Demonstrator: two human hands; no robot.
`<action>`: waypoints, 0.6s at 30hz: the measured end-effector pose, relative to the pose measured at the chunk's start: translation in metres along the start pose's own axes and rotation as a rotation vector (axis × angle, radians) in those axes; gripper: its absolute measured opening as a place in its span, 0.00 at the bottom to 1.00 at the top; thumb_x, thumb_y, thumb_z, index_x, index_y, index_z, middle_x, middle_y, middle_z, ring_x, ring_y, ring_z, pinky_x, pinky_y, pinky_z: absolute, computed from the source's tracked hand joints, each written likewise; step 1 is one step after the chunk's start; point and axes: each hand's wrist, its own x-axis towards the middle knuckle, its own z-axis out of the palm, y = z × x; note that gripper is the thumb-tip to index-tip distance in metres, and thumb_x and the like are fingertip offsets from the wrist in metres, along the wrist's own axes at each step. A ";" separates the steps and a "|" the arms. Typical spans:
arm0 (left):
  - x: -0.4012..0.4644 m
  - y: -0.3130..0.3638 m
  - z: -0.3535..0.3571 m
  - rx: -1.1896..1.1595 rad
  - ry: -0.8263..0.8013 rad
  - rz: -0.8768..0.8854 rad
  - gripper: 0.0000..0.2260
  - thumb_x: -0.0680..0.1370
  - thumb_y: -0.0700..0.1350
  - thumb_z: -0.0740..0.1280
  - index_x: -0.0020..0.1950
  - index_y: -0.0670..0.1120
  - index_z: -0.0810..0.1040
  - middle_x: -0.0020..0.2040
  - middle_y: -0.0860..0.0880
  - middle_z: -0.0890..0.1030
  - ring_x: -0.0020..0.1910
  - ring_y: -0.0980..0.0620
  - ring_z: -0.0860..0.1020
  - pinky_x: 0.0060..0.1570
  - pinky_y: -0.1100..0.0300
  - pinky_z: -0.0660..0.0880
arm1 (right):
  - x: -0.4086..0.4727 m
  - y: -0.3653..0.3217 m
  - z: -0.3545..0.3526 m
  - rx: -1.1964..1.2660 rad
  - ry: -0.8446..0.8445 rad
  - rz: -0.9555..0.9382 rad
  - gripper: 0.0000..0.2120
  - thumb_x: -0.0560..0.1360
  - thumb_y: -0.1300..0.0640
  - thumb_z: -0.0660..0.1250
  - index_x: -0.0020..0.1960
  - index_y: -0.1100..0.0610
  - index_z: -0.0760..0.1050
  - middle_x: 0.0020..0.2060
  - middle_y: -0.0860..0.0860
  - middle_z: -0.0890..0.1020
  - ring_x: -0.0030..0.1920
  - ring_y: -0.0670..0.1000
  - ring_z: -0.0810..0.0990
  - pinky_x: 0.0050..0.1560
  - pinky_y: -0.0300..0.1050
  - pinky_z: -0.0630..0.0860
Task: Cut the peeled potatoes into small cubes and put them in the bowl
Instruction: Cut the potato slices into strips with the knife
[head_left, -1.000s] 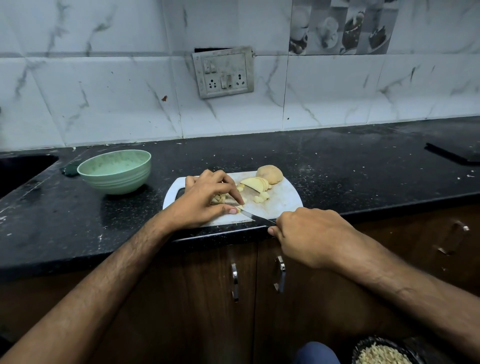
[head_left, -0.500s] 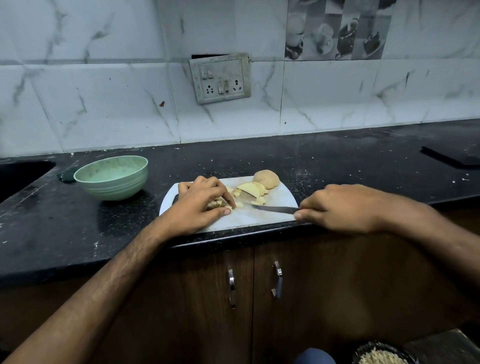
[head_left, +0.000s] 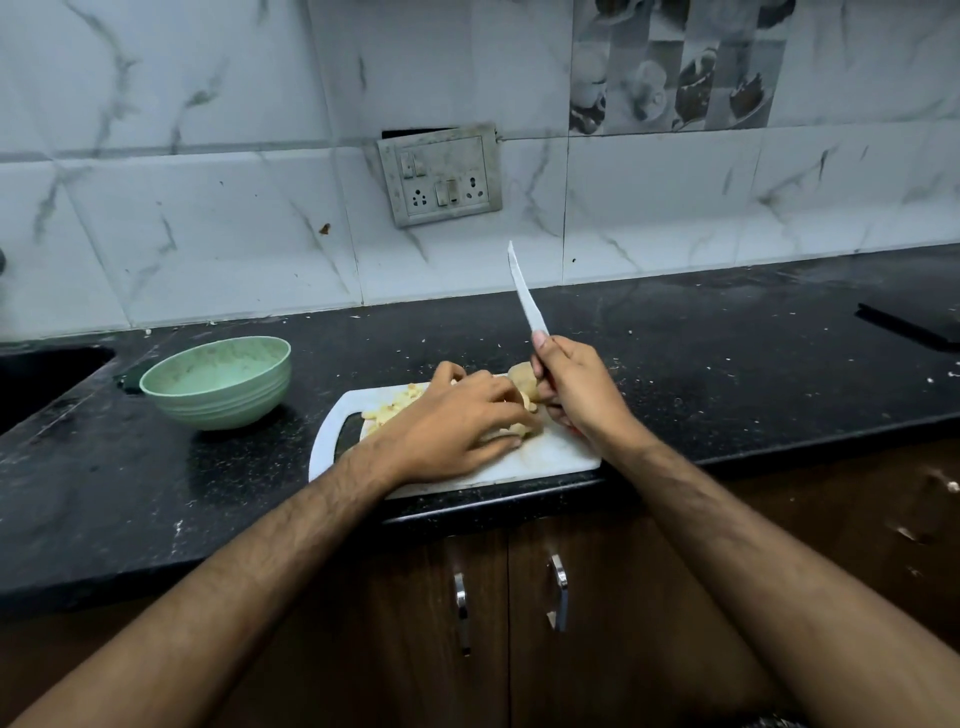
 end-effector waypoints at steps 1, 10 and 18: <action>0.001 -0.001 0.002 0.028 0.012 0.010 0.11 0.82 0.55 0.62 0.62 0.58 0.79 0.56 0.56 0.76 0.53 0.54 0.74 0.57 0.49 0.64 | 0.001 0.003 0.002 0.002 0.008 -0.003 0.19 0.84 0.48 0.57 0.38 0.56 0.68 0.21 0.45 0.67 0.19 0.42 0.62 0.20 0.34 0.59; -0.015 -0.025 0.009 0.170 0.157 -0.174 0.04 0.79 0.54 0.68 0.49 0.57 0.82 0.47 0.57 0.76 0.48 0.53 0.74 0.53 0.49 0.63 | -0.007 0.002 0.003 0.021 -0.055 -0.004 0.19 0.85 0.50 0.56 0.38 0.58 0.67 0.19 0.43 0.67 0.19 0.42 0.60 0.19 0.34 0.56; 0.001 -0.031 0.012 0.215 0.165 -0.295 0.10 0.80 0.58 0.64 0.57 0.55 0.78 0.54 0.56 0.77 0.52 0.52 0.75 0.56 0.48 0.61 | -0.008 0.001 0.001 0.014 -0.070 -0.010 0.19 0.85 0.50 0.56 0.38 0.58 0.67 0.20 0.43 0.67 0.21 0.43 0.59 0.20 0.35 0.55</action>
